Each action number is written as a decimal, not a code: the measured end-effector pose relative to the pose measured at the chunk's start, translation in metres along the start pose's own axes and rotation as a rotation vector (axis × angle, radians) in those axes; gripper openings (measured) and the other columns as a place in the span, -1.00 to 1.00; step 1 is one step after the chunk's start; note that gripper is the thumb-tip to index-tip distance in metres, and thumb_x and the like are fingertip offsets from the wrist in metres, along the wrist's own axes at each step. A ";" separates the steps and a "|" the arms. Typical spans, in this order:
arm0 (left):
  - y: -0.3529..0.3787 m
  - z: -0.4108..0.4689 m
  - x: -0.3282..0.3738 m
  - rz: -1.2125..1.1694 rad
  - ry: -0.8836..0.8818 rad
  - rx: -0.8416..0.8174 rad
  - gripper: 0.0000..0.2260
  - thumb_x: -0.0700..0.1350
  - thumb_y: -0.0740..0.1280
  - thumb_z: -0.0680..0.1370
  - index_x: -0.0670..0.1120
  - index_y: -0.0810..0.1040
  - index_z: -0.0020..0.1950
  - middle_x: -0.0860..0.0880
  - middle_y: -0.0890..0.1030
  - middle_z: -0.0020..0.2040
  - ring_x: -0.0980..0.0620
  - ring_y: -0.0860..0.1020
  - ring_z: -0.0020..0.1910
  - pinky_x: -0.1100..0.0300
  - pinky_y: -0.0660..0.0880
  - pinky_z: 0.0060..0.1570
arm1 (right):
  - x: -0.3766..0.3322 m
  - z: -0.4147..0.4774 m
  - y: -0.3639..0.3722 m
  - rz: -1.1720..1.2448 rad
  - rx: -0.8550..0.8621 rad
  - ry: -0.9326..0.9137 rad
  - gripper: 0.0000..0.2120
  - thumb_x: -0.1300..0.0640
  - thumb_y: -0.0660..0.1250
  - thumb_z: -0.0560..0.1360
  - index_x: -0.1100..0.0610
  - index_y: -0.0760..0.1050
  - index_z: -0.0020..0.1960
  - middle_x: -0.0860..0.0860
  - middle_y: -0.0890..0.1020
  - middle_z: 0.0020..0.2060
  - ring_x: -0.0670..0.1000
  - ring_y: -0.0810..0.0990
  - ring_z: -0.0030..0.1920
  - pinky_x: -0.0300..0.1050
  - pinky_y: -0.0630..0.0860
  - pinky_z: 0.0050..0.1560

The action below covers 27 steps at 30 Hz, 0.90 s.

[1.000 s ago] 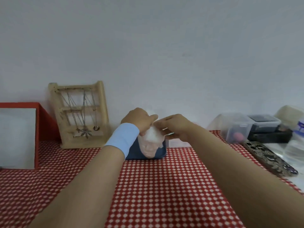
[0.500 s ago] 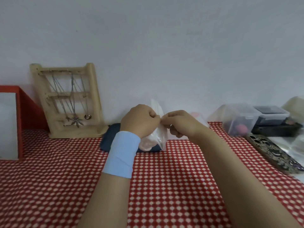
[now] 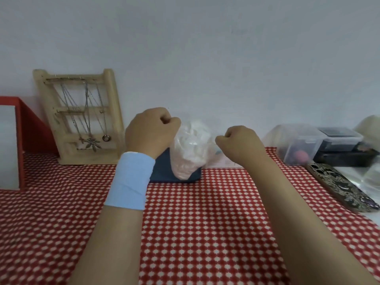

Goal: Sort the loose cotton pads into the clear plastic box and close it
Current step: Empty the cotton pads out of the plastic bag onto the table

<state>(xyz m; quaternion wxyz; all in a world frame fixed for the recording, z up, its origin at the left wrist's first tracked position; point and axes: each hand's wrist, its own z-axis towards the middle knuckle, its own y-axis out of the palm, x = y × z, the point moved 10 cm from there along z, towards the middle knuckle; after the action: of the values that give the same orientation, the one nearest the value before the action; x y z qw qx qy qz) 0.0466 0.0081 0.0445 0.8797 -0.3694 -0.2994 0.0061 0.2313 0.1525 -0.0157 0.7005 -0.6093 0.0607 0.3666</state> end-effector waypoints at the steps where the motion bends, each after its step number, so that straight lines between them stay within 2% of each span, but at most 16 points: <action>1: 0.007 0.000 -0.001 -0.055 -0.004 -0.049 -0.77 -0.04 0.27 0.53 -0.12 0.54 -0.26 -0.04 0.61 -0.23 -0.03 0.55 -0.22 0.19 0.38 -0.32 | 0.001 -0.001 0.001 -0.006 -0.007 -0.003 -0.77 0.01 0.28 0.49 0.17 0.53 -0.04 0.01 0.60 -0.24 0.01 0.55 -0.26 -0.08 0.48 -0.22; 3: 0.027 -0.002 0.004 -0.191 -0.003 -0.176 -0.77 -0.06 0.26 0.55 -0.10 0.51 -0.28 0.02 0.59 -0.14 0.04 0.54 -0.16 0.24 0.36 -0.24 | -0.010 -0.005 0.002 0.096 -0.010 -0.086 -0.69 0.00 0.33 0.50 0.05 0.45 0.20 -0.10 0.57 -0.01 -0.03 0.58 -0.09 -0.08 0.54 -0.09; 5: 0.042 -0.007 0.012 -0.307 -0.013 -0.276 -0.78 -0.08 0.25 0.57 -0.08 0.51 -0.26 0.09 0.57 -0.14 0.10 0.52 -0.16 0.23 0.36 -0.16 | -0.021 -0.009 0.006 0.255 -0.031 -0.138 -0.58 0.00 0.34 0.54 -0.06 0.36 0.37 -0.13 0.50 0.11 -0.07 0.56 -0.01 -0.22 0.49 -0.09; 7: 0.045 -0.009 0.014 -0.349 -0.002 -0.282 -0.80 -0.08 0.26 0.57 -0.08 0.52 -0.23 0.07 0.60 -0.15 0.08 0.55 -0.16 0.22 0.39 -0.14 | -0.021 -0.006 0.008 0.288 0.025 -0.126 -0.67 0.05 0.28 0.61 -0.04 0.45 0.37 -0.11 0.57 0.11 -0.11 0.56 -0.07 -0.37 0.41 -0.21; 8: 0.043 -0.008 0.012 -0.356 -0.005 -0.263 -0.81 -0.08 0.27 0.58 -0.08 0.54 -0.21 0.02 0.63 -0.14 0.04 0.57 -0.15 0.24 0.41 -0.15 | -0.018 -0.004 0.006 0.288 0.079 -0.113 -0.73 0.09 0.24 0.64 0.01 0.53 0.32 -0.09 0.62 0.12 -0.09 0.59 -0.06 -0.36 0.45 -0.17; 10: 0.040 -0.006 0.006 -0.370 -0.026 -0.261 -0.84 -0.06 0.29 0.60 -0.07 0.57 -0.13 -0.02 0.66 -0.07 0.02 0.60 -0.10 0.28 0.42 -0.16 | -0.008 -0.001 0.004 0.367 0.140 -0.056 -0.75 0.16 0.20 0.66 0.10 0.62 0.22 -0.02 0.69 0.13 0.01 0.69 -0.03 -0.16 0.62 -0.03; 12: 0.049 -0.008 0.001 -0.416 -0.032 -0.378 -0.91 0.01 0.37 0.58 0.03 0.55 0.04 0.12 0.61 0.08 0.13 0.56 0.06 0.27 0.42 0.00 | 0.005 0.001 0.008 0.554 0.112 0.049 -0.75 0.20 0.21 0.66 0.15 0.64 0.18 0.01 0.70 0.07 0.06 0.73 -0.15 -0.04 0.70 -0.18; 14: 0.067 -0.020 0.002 -0.364 -0.004 -0.584 -0.45 0.08 0.53 0.45 0.14 0.36 0.35 0.20 0.41 0.32 0.13 0.41 0.30 0.19 0.38 0.22 | 0.013 0.000 0.017 0.752 0.049 0.150 -0.78 0.20 0.21 0.67 0.20 0.62 0.17 0.03 0.70 0.01 0.11 0.72 -0.26 -0.07 0.68 -0.33; 15: 0.077 -0.027 0.002 -0.294 0.014 -0.663 -0.19 0.08 0.59 0.37 0.19 0.19 0.48 0.18 0.30 0.41 0.10 0.34 0.36 0.14 0.37 0.28 | 0.015 -0.001 0.021 0.821 0.022 0.185 -0.78 0.19 0.22 0.68 0.21 0.61 0.17 0.05 0.71 -0.01 0.13 0.72 -0.28 -0.06 0.68 -0.33; 16: 0.083 -0.032 0.003 -0.231 0.034 -0.701 -0.02 0.06 0.62 0.32 0.24 0.05 0.54 0.14 0.23 0.49 0.06 0.31 0.39 0.11 0.38 0.31 | 0.015 -0.003 0.025 0.864 -0.002 0.215 -0.78 0.19 0.22 0.68 0.22 0.61 0.18 0.06 0.70 -0.02 0.12 0.72 -0.30 -0.04 0.68 -0.32; 18: 0.085 -0.032 0.004 -0.192 0.077 -0.644 0.04 -0.01 0.63 0.32 0.26 0.00 0.56 0.11 0.20 0.55 0.04 0.31 0.42 0.13 0.38 0.29 | 0.018 -0.005 0.033 0.914 -0.034 0.263 -0.79 0.21 0.22 0.68 0.23 0.59 0.21 0.07 0.70 -0.01 0.10 0.72 -0.34 -0.05 0.68 -0.30; 20: 0.073 -0.021 0.002 -0.220 0.092 -0.499 -0.06 -0.06 0.62 0.35 0.24 0.11 0.55 0.09 0.31 0.52 0.03 0.38 0.41 0.17 0.39 0.23 | 0.018 -0.005 0.037 0.911 -0.055 0.266 -0.78 0.24 0.25 0.66 0.19 0.53 0.27 0.07 0.69 0.06 0.07 0.73 -0.31 -0.06 0.69 -0.27; 22: 0.059 -0.011 -0.004 -0.218 0.093 -0.396 -0.11 -0.07 0.62 0.36 0.24 0.17 0.52 0.09 0.39 0.48 0.00 0.43 0.38 0.16 0.43 0.23 | 0.014 -0.003 0.022 0.709 0.041 0.149 -0.68 0.24 0.35 0.60 0.05 0.44 0.31 0.01 0.63 0.14 0.03 0.73 -0.19 -0.11 0.69 -0.16; 24: 0.048 -0.007 -0.007 -0.146 0.110 -0.360 -0.15 -0.06 0.61 0.36 0.22 0.18 0.48 0.11 0.41 0.45 0.00 0.47 0.31 0.16 0.45 0.19 | -0.008 -0.007 -0.004 0.412 0.213 -0.082 -0.67 0.22 0.44 0.52 -0.05 0.42 0.16 -0.10 0.56 0.11 -0.11 0.61 -0.10 -0.37 0.52 -0.10; 25: 0.046 -0.007 -0.007 -0.096 0.113 -0.361 -0.17 -0.04 0.60 0.36 0.19 0.18 0.47 0.13 0.42 0.41 0.01 0.48 0.25 0.17 0.46 0.14 | -0.022 -0.012 -0.011 0.322 0.244 -0.199 -0.71 0.23 0.45 0.51 -0.06 0.44 0.07 -0.14 0.54 0.04 -0.17 0.55 -0.14 -0.48 0.41 -0.16; 27: 0.051 -0.011 -0.011 -0.062 0.102 -0.408 -0.21 -0.01 0.59 0.36 0.14 0.21 0.45 0.15 0.39 0.33 0.06 0.45 0.19 0.21 0.43 0.08 | -0.044 -0.018 -0.006 0.258 0.136 -0.349 -0.78 0.22 0.45 0.50 -0.07 0.54 -0.01 -0.22 0.57 -0.04 -0.21 0.52 -0.20 -0.49 0.39 -0.23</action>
<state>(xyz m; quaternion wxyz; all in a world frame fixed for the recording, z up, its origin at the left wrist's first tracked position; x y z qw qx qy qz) 0.0542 0.0355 0.0001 0.8006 -0.5301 -0.2608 -0.1005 0.2093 0.1174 0.0076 0.6872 -0.4750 0.0406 0.5482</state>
